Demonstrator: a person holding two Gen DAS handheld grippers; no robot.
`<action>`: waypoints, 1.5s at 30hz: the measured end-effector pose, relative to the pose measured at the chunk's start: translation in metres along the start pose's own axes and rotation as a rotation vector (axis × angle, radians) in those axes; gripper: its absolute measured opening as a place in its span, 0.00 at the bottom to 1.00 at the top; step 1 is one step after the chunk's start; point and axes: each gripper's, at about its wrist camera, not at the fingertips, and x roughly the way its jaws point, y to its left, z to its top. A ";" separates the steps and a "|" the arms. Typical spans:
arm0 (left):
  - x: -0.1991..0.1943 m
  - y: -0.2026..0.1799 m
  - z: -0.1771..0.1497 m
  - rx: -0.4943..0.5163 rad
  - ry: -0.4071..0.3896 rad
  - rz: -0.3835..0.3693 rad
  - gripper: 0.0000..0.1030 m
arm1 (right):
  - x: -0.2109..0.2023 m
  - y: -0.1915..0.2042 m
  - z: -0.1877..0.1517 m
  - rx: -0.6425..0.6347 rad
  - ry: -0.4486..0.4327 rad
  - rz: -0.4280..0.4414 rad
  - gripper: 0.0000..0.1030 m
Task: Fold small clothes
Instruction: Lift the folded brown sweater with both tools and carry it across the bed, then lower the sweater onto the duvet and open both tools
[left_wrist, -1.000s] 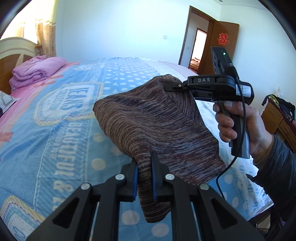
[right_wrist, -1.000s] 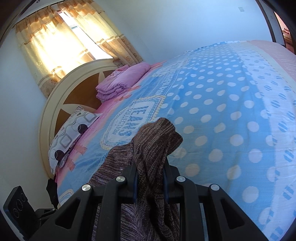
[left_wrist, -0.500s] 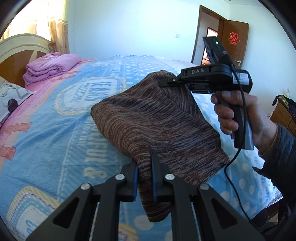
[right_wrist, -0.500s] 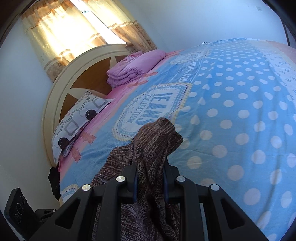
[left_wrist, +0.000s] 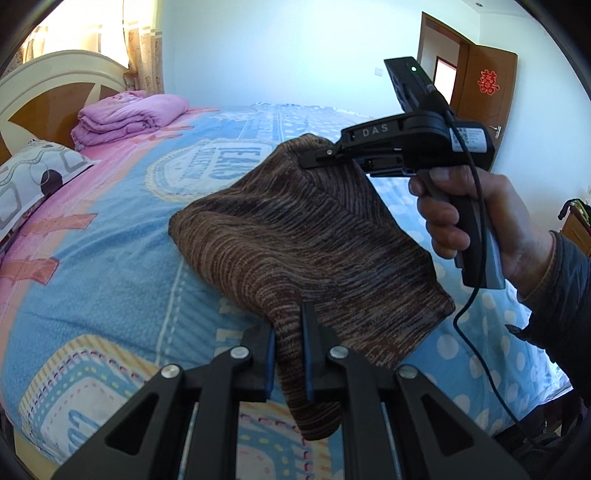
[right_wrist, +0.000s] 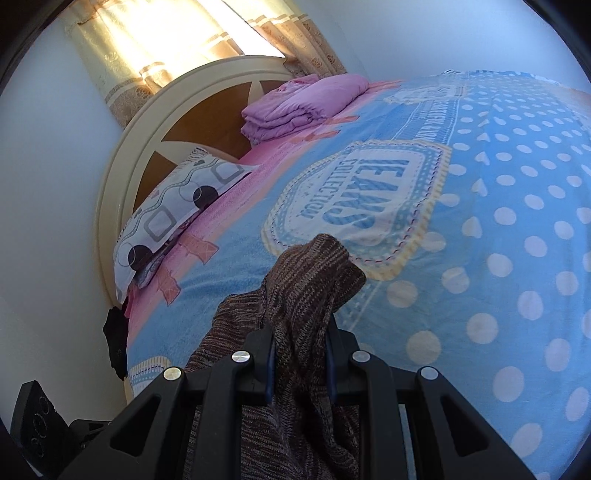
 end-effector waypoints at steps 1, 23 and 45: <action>0.000 0.001 -0.001 0.000 0.002 0.003 0.12 | 0.003 0.001 0.000 -0.003 0.006 0.002 0.20; 0.002 0.008 -0.043 0.019 0.062 0.054 0.12 | 0.040 0.014 -0.004 -0.023 0.072 0.004 0.20; 0.008 0.006 -0.057 0.006 0.043 0.058 0.13 | 0.065 -0.025 -0.017 0.057 0.096 -0.050 0.20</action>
